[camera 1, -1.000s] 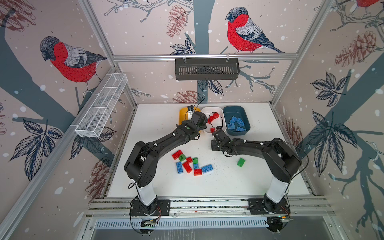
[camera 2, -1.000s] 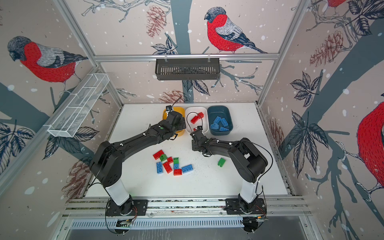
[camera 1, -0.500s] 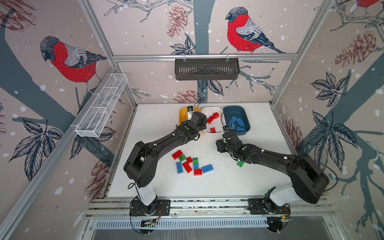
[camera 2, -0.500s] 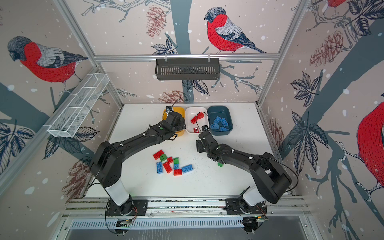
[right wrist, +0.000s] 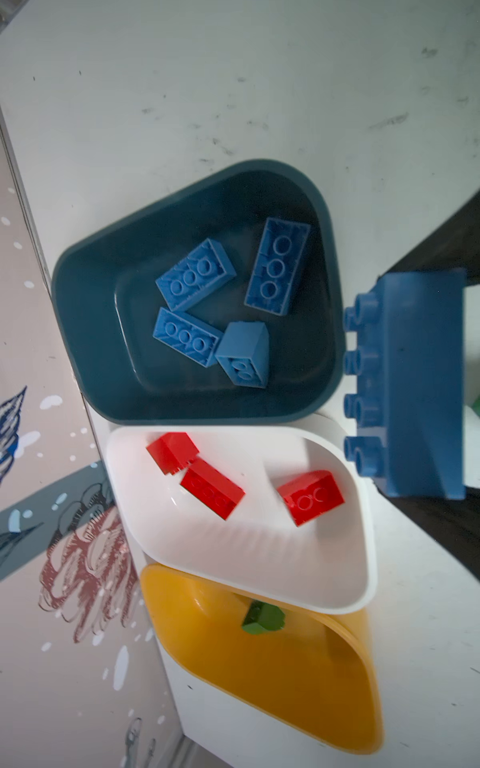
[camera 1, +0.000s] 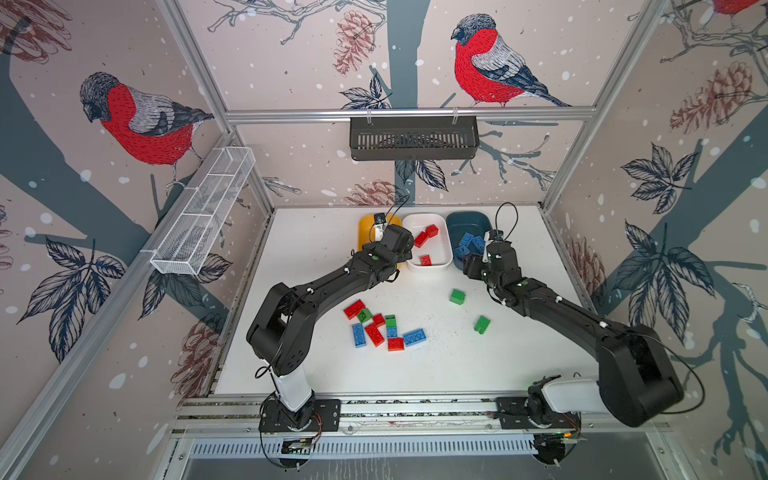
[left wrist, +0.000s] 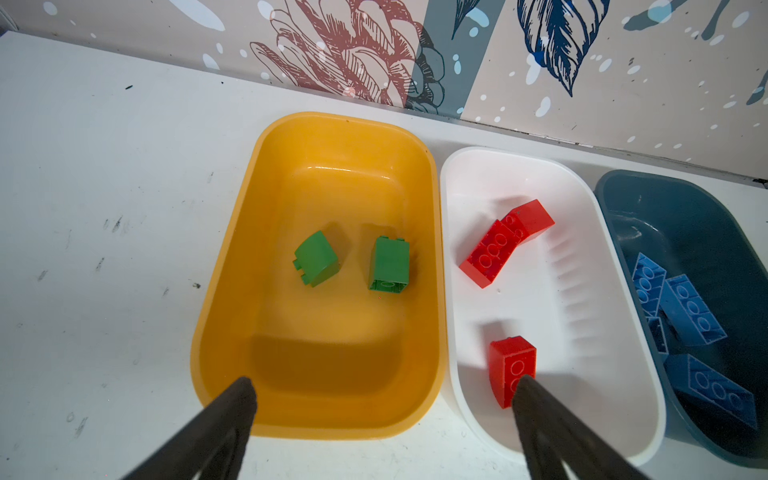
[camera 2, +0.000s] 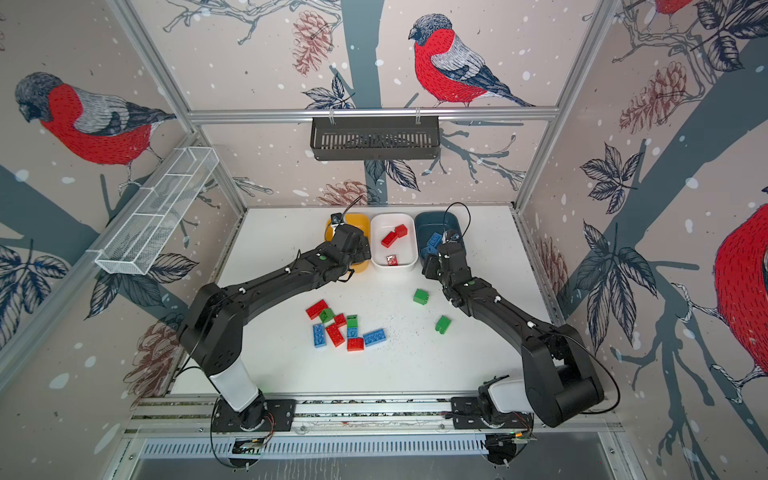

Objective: Sort the legos into containers by color
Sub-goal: 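Carry the blue brick into the teal tub and open the right gripper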

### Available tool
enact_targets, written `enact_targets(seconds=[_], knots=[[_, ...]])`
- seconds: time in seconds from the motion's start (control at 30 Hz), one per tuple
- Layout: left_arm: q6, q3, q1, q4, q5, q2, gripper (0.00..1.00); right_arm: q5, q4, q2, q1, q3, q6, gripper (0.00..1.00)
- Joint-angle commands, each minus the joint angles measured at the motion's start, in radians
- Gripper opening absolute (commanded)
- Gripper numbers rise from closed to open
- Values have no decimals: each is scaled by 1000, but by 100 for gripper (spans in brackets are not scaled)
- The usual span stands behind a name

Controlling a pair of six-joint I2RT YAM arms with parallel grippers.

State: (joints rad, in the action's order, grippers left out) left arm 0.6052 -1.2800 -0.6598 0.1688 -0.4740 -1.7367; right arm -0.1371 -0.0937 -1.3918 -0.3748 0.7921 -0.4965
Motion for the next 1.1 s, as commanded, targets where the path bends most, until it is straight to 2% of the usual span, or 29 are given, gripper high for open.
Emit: enact_targets(seconds=[0.0, 0.2, 0.37, 0.53, 0.73, 1.07], knots=[[17, 17, 2, 1, -4, 27, 97, 6, 3, -51, 40, 46, -13, 63], [84, 109, 2, 45, 35, 95, 97, 17, 21, -184, 92, 159, 15, 64], [128, 177, 3, 75, 23, 152, 97, 8, 44, -303, 114, 272, 32, 65], [160, 220, 6, 111, 19, 194, 97, 10, 93, -381, 121, 375, 26, 74], [176, 259, 24, 134, 9, 232, 97, -6, 107, -382, 119, 399, 19, 89], [183, 277, 54, 121, 22, 253, 97, -13, 110, -269, 92, 334, 13, 95]])
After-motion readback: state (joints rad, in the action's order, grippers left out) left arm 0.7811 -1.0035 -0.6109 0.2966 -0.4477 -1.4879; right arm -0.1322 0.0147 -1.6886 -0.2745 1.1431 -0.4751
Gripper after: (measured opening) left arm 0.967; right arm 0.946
